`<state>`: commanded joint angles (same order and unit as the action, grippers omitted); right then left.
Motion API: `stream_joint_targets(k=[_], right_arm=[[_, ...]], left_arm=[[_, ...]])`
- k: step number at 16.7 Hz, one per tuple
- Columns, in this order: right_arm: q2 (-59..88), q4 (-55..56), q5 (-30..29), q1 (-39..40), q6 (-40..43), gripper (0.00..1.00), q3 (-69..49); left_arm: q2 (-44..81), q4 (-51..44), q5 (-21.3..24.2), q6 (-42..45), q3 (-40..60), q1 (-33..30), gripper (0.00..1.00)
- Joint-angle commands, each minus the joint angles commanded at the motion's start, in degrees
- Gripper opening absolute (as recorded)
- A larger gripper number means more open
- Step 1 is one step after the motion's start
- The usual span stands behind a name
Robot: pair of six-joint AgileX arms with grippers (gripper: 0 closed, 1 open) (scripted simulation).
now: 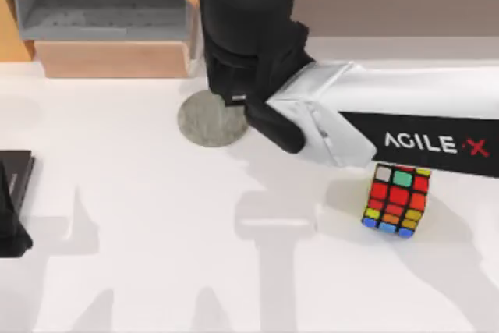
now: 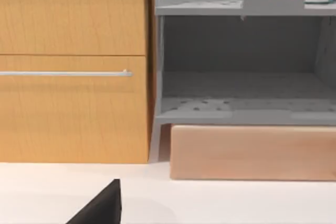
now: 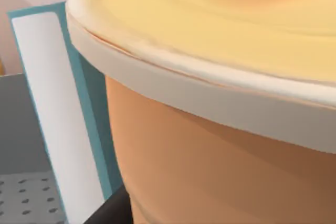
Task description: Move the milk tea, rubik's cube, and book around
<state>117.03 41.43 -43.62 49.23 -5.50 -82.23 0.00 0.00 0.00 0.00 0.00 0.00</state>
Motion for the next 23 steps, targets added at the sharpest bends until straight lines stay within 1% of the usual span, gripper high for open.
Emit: stream_joint_targets(k=[3,7,10,15,23], right_arm=[[9.11,-0.08,-5.81,3.76,-0.22,0.0,-4.06],[17.9,0.68,-9.44,3.47,-0.16,0.0,-5.9],[20.4,1.07,-9.97,1.84,0.03,0.0,-5.64],[20.48,1.13,-9.88,1.98,-0.07,0.0,-5.56],[24.36,5.53,-10.03,1.76,0.1,0.0,-5.31]], left_arm=[[0.0,0.0,0.0,0.0,0.0,0.0,1.0],[0.0,0.0,0.0,0.0,0.0,0.0,1.0],[0.0,0.0,0.0,0.0,0.0,0.0,1.0],[0.0,0.0,0.0,0.0,0.0,0.0,1.0],[0.0,0.0,0.0,0.0,0.0,0.0,1.0]])
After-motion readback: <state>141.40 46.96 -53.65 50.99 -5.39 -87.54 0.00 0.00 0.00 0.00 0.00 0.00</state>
